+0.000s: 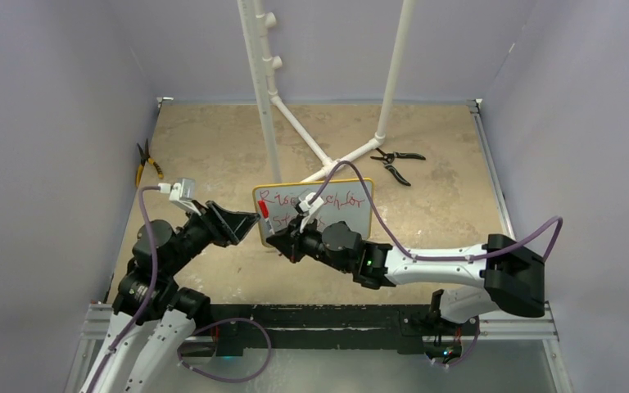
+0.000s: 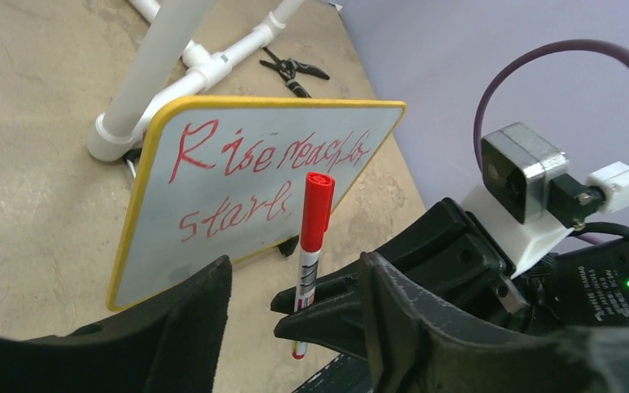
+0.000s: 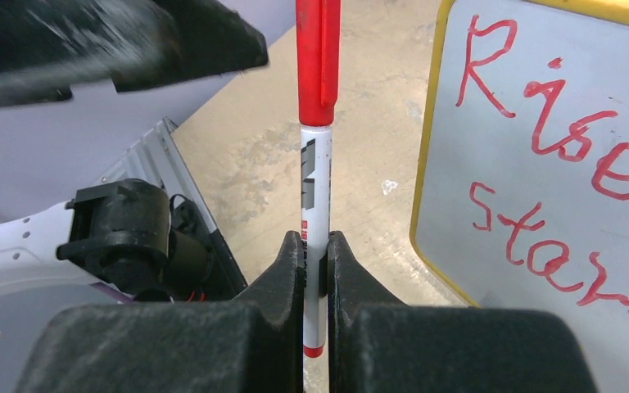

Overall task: Write a sentence on the whiteboard
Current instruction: Close the whiteboard marker at the center of the board.

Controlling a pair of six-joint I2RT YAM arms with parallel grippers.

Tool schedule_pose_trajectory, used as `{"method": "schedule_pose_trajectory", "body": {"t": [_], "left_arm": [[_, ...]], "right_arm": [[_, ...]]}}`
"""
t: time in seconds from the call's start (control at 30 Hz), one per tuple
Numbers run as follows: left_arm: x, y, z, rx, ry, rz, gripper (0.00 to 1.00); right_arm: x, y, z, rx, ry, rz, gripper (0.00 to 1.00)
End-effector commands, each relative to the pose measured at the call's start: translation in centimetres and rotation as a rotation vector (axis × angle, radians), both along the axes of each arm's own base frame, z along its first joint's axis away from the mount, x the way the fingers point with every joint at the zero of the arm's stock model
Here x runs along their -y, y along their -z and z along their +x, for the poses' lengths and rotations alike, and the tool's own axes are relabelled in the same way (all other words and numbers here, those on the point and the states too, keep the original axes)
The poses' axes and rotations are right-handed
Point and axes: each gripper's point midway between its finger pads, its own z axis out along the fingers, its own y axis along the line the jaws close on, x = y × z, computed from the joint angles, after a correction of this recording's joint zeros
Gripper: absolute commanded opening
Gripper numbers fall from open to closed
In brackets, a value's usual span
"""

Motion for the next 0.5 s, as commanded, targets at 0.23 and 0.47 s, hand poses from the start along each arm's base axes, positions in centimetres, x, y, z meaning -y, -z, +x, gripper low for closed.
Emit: {"method": "schedule_pose_trajectory", "body": {"t": [0.23, 0.47], "left_arm": [[2.0, -5.0, -0.8, 0.093, 0.175, 0.065, 0.74], [3.5, -3.5, -1.1, 0.057, 0.302, 0.116, 0.74]], "right_arm": [[1.9, -4.0, -3.2, 0.115, -0.162, 0.152, 0.0], [1.4, -3.7, -4.1, 0.094, -0.216, 0.156, 0.0]]}}
